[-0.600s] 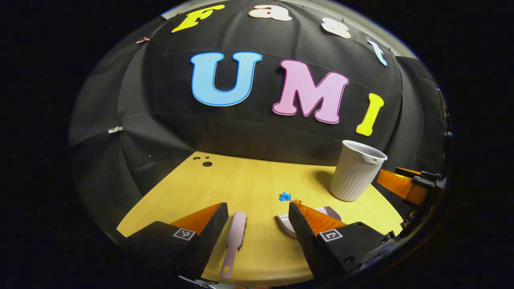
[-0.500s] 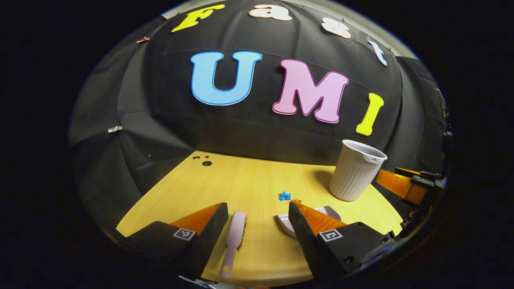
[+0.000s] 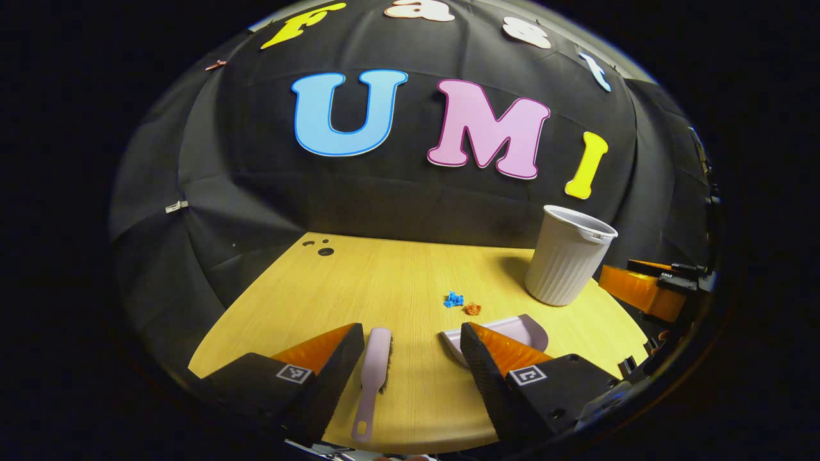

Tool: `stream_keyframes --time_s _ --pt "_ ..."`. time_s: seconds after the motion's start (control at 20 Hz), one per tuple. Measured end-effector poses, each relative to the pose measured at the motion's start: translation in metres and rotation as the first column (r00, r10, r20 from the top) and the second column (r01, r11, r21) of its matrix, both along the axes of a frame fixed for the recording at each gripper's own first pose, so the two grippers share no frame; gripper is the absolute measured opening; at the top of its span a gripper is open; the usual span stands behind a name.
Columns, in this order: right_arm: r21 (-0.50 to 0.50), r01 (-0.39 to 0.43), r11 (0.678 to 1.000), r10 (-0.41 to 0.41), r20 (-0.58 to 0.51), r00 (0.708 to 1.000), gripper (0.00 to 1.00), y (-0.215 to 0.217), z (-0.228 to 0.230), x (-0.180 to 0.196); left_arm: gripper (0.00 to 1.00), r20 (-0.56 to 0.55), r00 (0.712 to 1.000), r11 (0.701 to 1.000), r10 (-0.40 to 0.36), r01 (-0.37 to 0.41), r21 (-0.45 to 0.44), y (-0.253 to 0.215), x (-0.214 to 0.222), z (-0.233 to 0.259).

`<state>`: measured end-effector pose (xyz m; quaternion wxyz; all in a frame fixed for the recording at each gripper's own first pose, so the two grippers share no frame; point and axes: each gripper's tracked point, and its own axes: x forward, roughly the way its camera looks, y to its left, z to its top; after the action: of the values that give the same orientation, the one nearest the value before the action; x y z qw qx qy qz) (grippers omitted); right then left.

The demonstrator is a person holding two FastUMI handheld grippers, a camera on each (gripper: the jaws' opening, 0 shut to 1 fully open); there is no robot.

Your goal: Pick up the small broom and dustpan from the desktop, sweep the trash into the dustpan with the broom, and then empty the trash into the garbage bin.

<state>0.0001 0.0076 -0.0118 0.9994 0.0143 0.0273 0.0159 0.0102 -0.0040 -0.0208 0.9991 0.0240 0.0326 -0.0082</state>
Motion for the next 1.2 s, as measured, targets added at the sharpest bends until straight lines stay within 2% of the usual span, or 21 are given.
stream_keyframes --time_s 0.2,0.4,0.5,0.65,0.9,1.05,1.2 --pt "0.017 0.008 1.0 -0.007 -0.018 1.0 0.98 -0.005 -0.006 -0.002 0.96 -0.045 0.999 1.0 0.005 -0.005 -0.019 0.006 0.007 -0.013" --pt "0.032 0.027 0.999 -0.026 -0.043 0.999 0.98 -0.013 -0.014 -0.002 0.96 -0.14 0.99 1.0 0.029 -0.028 0.01 0.024 0.019 -0.04" --pt "0.035 0.039 0.999 -0.037 -0.053 0.998 0.98 -0.017 -0.017 -0.002 0.96 -0.218 0.976 1.0 0.026 -0.026 0.004 0.031 0.026 -0.06" --pt "0.055 0.05 0.997 -0.046 -0.07 0.996 0.98 -0.021 -0.023 -0.002 0.96 -0.343 0.939 0.999 0.03 -0.032 0.0 0.04 0.038 -0.089" --pt "0.058 0.068 0.996 -0.062 -0.093 0.994 0.97 -0.029 -0.03 -0.006 0.96 -0.528 0.847 0.997 0.059 -0.025 0.07 0.055 0.063 -0.14" --pt "0.059 0.093 0.994 -0.087 -0.098 0.991 0.97 -0.039 -0.033 -0.011 0.96 -0.593 0.802 0.996 0.07 -0.024 0.085 0.062 0.072 -0.16" --pt "0.049 0.135 0.99 -0.129 -0.119 0.985 0.97 -0.052 -0.039 -0.015 0.96 -0.633 0.77 0.996 0.078 -0.032 0.084 0.067 0.081 -0.172"
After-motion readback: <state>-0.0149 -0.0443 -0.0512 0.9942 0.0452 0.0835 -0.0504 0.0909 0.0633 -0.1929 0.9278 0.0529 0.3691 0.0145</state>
